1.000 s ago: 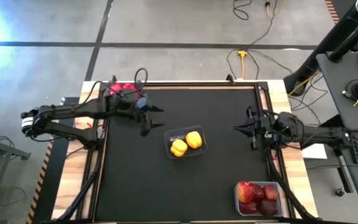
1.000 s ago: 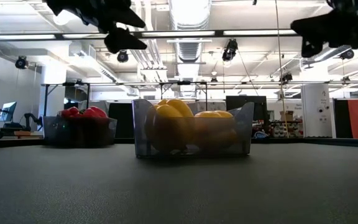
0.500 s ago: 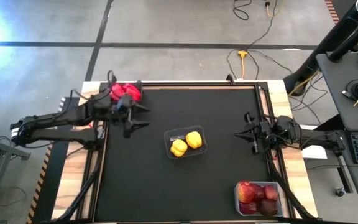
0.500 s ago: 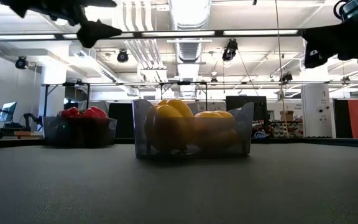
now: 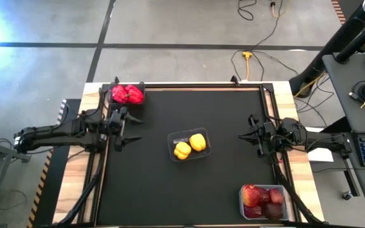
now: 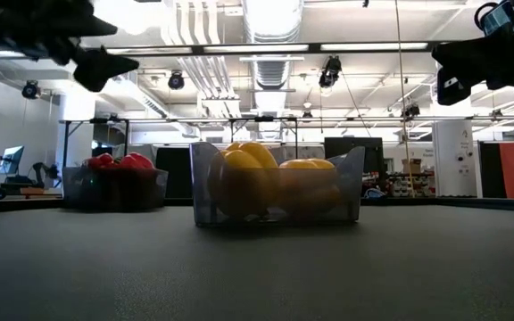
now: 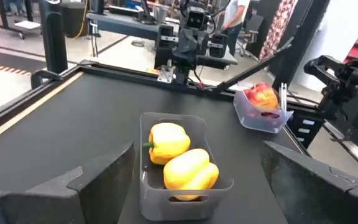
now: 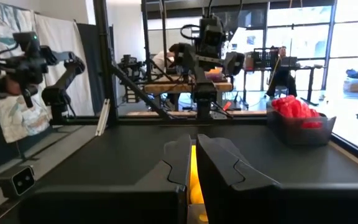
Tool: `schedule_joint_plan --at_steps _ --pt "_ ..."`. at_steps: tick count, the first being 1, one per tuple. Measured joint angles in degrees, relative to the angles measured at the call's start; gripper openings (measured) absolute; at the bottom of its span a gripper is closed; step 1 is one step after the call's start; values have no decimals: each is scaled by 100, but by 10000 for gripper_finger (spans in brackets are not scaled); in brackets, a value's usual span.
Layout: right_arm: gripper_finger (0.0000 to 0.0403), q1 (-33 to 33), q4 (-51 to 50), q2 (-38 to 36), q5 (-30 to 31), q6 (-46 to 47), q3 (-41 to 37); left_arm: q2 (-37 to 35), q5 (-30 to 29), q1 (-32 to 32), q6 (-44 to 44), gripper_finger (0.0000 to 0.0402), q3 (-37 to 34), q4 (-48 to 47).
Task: Sort produce into baskets
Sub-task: Return to Home Position
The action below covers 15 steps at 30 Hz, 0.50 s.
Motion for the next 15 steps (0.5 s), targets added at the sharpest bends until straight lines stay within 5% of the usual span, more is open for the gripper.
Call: schedule_joint_plan --at_steps 15 --pt "18 0 5 0 1 3 -2 -2286 -211 -4 118 327 -1767 187"
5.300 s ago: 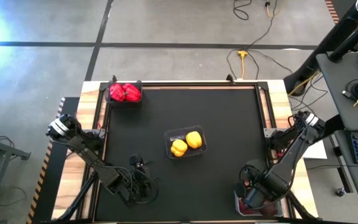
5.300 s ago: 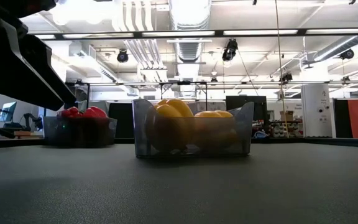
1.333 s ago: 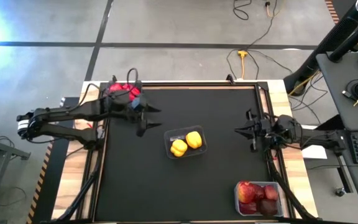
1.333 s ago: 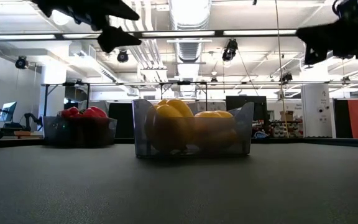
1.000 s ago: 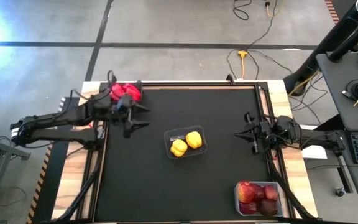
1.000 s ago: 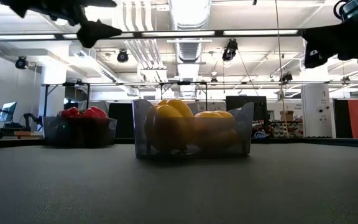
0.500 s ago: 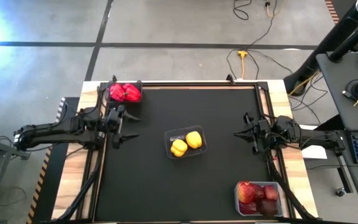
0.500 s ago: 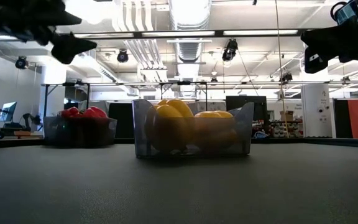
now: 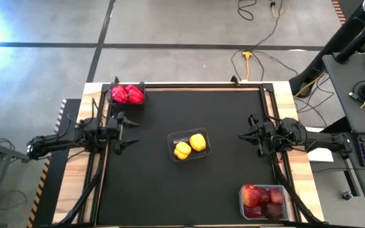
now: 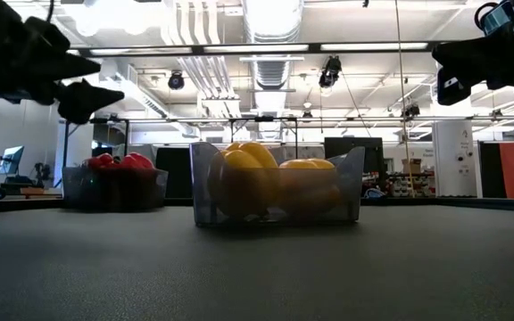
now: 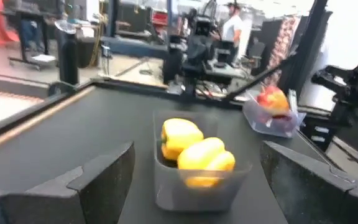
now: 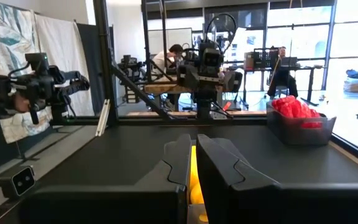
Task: Sort produce into baskets
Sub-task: Return to Home Position
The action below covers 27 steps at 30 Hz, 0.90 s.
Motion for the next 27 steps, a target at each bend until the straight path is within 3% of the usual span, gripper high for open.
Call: schedule_joint_plan --at_steps 9,15,27 --pt "18 0 1 2 5 -5 0 42 -100 -162 27 327 -184 489" --pt "18 0 1 0 4 4 0 94 -670 -710 374 326 -244 576" --pt "18 0 7 2 4 5 0 122 -639 -869 184 327 -244 545"
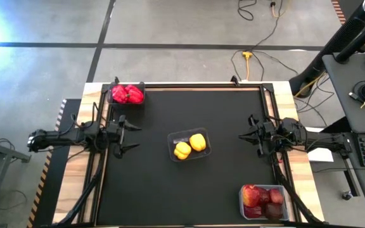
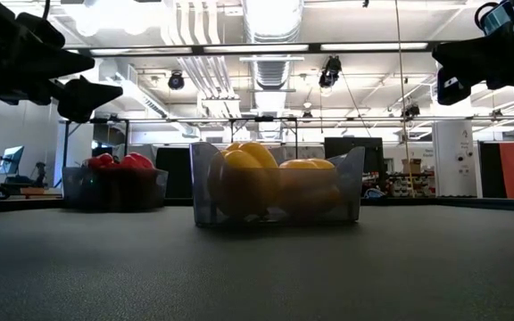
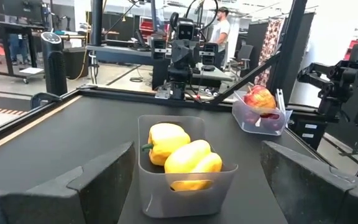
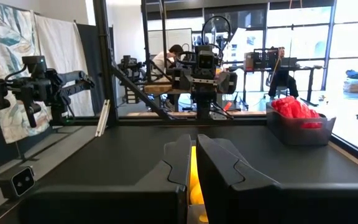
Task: Sort produce into baskets
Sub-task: Return to Home Position
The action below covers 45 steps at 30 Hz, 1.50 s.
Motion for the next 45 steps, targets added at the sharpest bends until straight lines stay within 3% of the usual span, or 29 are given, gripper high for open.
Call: schedule_joint_plan --at_steps 17,22,31,37,45 --pt "18 0 -1 0 0 -7 -2 -10 -15 2 -4 327 64 -52" --pt "18 437 -77 -122 130 -28 1 -5 -15 2 -4 327 70 -48" --pt "18 1264 -125 -125 2750 625 127 16 -15 2 -4 327 79 -42" --pt "18 1299 -122 -125 2221 248 133 31 -13 2 -4 327 79 -26" --pt "18 1123 -123 -125 2202 251 138 32 -13 2 -4 327 83 -26"
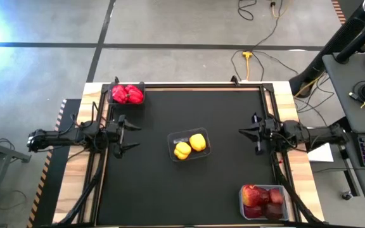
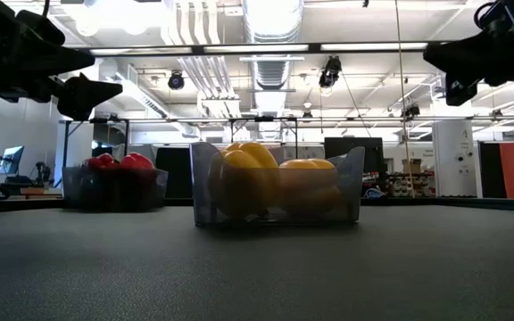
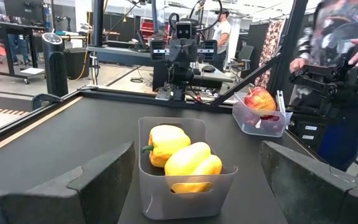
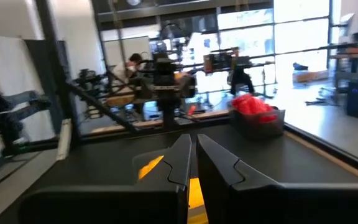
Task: Sort produce into baskets
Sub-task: Return to Home Position
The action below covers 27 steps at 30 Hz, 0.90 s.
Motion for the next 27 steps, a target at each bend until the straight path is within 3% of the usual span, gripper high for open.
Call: schedule_joint_plan --at_steps 27 --pt "18 53 -141 -2 46 -52 -148 6 3 0 0 326 4 -4"
